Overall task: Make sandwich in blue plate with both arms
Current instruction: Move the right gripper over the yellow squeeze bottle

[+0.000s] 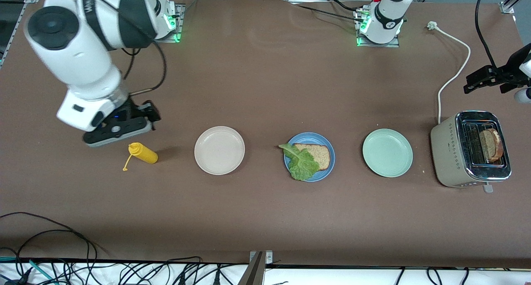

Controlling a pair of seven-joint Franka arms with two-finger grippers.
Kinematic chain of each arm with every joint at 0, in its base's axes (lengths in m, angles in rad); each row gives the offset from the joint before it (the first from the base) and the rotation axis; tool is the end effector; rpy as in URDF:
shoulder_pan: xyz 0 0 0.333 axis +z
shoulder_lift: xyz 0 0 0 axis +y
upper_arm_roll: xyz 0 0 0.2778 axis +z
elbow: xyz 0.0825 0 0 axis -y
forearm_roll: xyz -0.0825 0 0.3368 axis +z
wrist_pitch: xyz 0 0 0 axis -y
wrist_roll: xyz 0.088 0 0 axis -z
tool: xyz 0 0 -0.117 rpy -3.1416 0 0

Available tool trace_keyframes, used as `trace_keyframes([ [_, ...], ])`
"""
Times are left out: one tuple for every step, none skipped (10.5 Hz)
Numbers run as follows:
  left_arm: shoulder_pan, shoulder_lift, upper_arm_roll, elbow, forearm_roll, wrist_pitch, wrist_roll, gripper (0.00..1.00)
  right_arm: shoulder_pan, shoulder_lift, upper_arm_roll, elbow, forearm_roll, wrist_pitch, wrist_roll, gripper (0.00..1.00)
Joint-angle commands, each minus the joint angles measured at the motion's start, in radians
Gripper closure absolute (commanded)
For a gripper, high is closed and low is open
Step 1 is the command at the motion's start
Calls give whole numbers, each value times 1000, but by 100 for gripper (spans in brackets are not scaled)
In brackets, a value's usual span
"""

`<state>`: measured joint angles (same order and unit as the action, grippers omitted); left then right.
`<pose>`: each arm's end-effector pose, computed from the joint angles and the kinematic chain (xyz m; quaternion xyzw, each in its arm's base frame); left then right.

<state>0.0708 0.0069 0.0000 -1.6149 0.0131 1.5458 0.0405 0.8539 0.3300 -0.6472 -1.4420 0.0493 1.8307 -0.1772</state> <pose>0.5025 0.0372 0.5521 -0.9991 -0.0151 0.0383 0.0044 0.5742 0.1763 0.5050 0.9743 0.2039 0.0631 0.0722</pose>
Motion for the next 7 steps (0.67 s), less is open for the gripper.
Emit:
trace_keyframes([
  [1, 10, -5, 27, 19, -23, -8, 0, 16, -123, -78, -248, -5, 186, -154, 0],
  [1, 10, -5, 27, 19, -23, -8, 0, 16, -172, -97, -352, -3, 296, -195, 0],
  [1, 10, -5, 27, 19, -23, -10, 0, 16, -218, -109, -445, -3, 396, -203, 0],
  [1, 10, -5, 27, 19, -23, -10, 0, 16, -239, -126, -518, -2, 463, -206, 0],
  [1, 10, -5, 27, 19, -23, -8, 0, 16, -246, -147, -565, 6, 494, -206, 0],
  [1, 10, -5, 27, 19, -23, -8, 0, 16, -253, -172, -627, 26, 556, -217, 0],
  [1, 10, -5, 27, 19, -23, -8, 0, 14, -279, -183, -691, 30, 650, -255, 0],
])
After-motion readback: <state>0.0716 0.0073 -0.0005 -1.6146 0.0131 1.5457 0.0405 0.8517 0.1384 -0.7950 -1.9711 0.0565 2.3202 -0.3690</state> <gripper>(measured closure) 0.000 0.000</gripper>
